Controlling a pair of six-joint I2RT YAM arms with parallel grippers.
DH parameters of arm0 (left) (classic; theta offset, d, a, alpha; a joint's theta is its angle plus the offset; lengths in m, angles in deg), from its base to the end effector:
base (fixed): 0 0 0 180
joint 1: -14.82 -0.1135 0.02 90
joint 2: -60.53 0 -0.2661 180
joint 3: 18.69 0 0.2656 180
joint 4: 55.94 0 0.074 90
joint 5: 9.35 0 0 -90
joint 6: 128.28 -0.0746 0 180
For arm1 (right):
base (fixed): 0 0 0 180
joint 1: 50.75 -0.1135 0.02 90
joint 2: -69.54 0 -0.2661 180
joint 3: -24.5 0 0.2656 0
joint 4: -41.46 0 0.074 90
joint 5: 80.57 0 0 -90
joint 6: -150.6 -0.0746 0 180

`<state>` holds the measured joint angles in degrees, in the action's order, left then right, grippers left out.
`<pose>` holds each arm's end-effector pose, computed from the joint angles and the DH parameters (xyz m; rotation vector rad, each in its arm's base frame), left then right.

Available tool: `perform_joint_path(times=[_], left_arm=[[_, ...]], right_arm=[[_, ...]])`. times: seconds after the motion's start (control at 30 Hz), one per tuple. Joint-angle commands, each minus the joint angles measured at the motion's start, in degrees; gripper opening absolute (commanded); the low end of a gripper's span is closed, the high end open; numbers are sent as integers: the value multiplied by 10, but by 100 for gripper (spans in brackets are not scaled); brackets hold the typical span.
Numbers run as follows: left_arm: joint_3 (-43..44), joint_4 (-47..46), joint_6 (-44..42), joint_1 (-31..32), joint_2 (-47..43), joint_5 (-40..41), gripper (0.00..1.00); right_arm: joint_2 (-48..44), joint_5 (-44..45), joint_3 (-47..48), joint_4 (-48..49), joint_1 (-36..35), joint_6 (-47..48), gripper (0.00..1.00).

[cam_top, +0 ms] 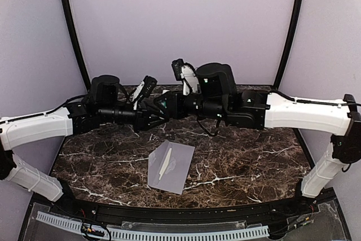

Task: Place the letter into the envelope and seal it
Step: Unscrew the solid glue.

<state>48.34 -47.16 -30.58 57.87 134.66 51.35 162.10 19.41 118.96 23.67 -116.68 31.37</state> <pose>0.2269 -0.2619 0.2986 0.9428 1.7119 -1.0734 0.1909 0.3957 0.3478 -0.4945 1.9013 0.9772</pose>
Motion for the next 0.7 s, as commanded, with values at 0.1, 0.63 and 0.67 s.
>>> perform_joint_path(times=[0.1, 0.63, 0.67], left_arm=[[3, -56, 14, -17, -21, -74, 0], [-12, -167, 73, -27, -13, -306, 0], [-11, -170, 76, -27, -10, -312, 0]], right_arm=[[-87, -202, -88, 160, 36, 13, 69], [-100, -387, -178, 320, 68, 17, 62], [-96, -389, -174, 322, 67, 16, 60]])
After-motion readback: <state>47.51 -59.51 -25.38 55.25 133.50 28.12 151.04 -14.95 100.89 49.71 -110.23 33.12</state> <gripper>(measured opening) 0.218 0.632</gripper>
